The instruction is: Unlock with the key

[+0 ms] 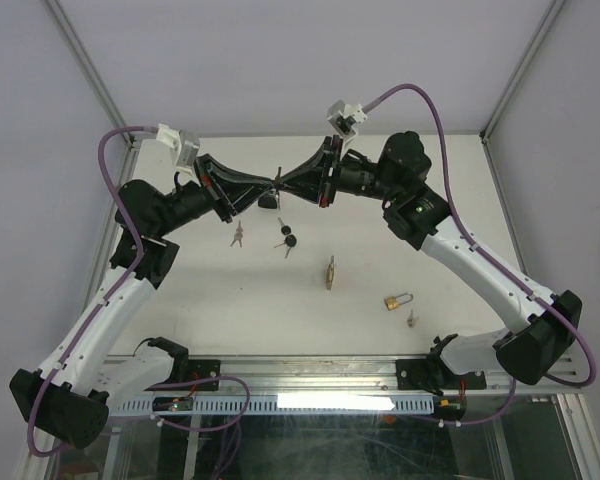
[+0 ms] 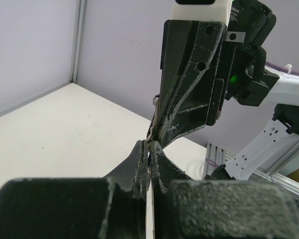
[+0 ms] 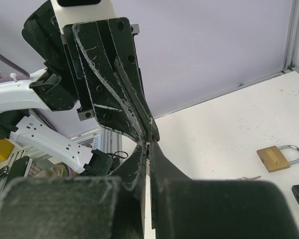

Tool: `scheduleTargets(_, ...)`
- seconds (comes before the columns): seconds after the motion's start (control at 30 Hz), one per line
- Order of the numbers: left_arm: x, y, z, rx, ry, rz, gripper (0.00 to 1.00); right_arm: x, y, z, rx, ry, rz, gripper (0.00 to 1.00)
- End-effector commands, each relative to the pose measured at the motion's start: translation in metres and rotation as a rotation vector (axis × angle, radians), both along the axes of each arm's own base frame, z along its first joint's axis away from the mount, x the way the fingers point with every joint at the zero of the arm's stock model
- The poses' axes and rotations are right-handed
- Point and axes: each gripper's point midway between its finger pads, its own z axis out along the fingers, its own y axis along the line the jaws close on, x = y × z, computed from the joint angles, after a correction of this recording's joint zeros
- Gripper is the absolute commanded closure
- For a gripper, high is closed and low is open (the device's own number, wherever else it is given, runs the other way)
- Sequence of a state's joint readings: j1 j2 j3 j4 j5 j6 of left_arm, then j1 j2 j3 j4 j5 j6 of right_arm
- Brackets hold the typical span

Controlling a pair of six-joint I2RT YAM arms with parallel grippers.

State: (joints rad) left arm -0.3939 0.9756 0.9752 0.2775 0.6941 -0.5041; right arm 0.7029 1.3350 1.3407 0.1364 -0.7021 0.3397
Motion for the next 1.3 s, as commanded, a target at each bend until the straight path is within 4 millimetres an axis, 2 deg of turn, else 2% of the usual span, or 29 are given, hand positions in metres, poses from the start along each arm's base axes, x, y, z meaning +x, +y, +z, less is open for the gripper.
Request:
scheduleTargets(0.0,-0.012,-0.001,0.014,-0.006,-0.078,-0.031,1.0,-0.023,-0.008,0.033,0.066,-0.088,0.062,1.0)
scheduleTargets(0.07,-0.015,-0.003,0.01,0.006,-0.076,-0.053,0.96,-0.026,-0.011,0.031,0.059,-0.103,0.073,1.0)
scheduleTargets(0.1,-0.017,-0.003,0.008,0.02,-0.084,-0.065,0.8,-0.028,-0.014,0.03,0.053,-0.104,0.079,1.0)
scheduleTargets(0.13,-0.022,-0.004,0.006,0.045,-0.115,-0.08,0.55,-0.026,-0.017,0.029,0.047,-0.098,0.069,1.0)
scheduleTargets(0.17,-0.026,-0.003,0.003,0.081,-0.165,-0.092,0.39,-0.032,-0.02,0.025,0.023,-0.1,0.111,1.0)
scheduleTargets(0.2,-0.03,-0.002,0.001,0.134,-0.243,-0.095,0.3,-0.037,-0.022,0.023,-0.004,-0.099,0.138,1.0)
scheduleTargets(0.3,-0.033,0.009,-0.006,0.355,-0.591,-0.052,0.21,-0.043,-0.03,0.006,-0.129,-0.052,0.145,1.0)
scheduleTargets(0.43,-0.016,0.028,-0.001,0.58,-0.957,0.099,0.25,-0.043,-0.04,-0.025,-0.26,0.09,0.094,1.0)
scheduleTargets(0.53,-0.018,0.03,0.004,0.68,-1.275,0.124,0.32,-0.036,-0.037,-0.041,-0.289,0.227,0.054,1.0)
scheduleTargets(0.6,-0.026,0.028,-0.001,0.72,-1.511,0.113,0.36,-0.036,-0.029,-0.05,-0.298,0.333,0.071,1.0)
scheduleTargets(0.7,-0.03,0.025,-0.019,0.796,-1.844,0.132,0.37,-0.043,-0.011,-0.059,-0.321,0.421,0.12,1.0)
scheduleTargets(0.73,-0.033,0.023,-0.025,0.795,-1.946,0.145,0.37,-0.045,-0.005,-0.061,-0.328,0.441,0.133,1.0)
scheduleTargets(0.8,-0.046,0.019,-0.025,0.723,-2.111,0.198,0.37,-0.046,0.005,-0.063,-0.324,0.472,0.155,1.0)
scheduleTargets(0.9,-0.053,0.015,-0.035,0.679,-2.188,0.178,0.4,-0.052,0.015,-0.061,-0.316,0.476,0.188,1.0)
scheduleTargets(1.03,-0.048,0.013,-0.05,0.718,-2.19,0.13,0.57,-0.055,0.02,-0.06,-0.309,0.479,0.203,1.0)
scheduleTargets(1.27,-0.045,0.011,-0.06,0.732,-2.186,0.088,0.61,-0.055,0.025,-0.061,-0.311,0.48,0.209,1.0)
